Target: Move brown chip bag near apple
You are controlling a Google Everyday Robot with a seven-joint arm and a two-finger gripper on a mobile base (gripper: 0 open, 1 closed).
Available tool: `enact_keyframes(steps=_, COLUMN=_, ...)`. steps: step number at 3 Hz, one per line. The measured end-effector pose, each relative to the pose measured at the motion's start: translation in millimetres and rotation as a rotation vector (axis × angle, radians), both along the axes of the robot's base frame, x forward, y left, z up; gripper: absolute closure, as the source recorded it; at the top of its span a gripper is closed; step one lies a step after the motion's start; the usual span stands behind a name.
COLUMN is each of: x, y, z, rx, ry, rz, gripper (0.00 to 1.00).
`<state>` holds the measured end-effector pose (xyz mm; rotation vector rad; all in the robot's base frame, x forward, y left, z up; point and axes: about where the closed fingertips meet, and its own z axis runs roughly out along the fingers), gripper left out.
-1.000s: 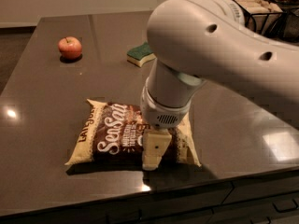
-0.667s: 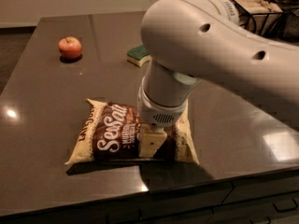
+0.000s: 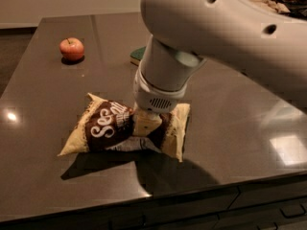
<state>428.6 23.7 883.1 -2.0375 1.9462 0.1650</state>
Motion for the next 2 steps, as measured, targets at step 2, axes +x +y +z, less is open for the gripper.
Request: enact_keyframes(steps=2, x=47.2, y=44.7, z=59.1, rx=0.120, ry=-0.041, rz=-0.023, gripper=1.00)
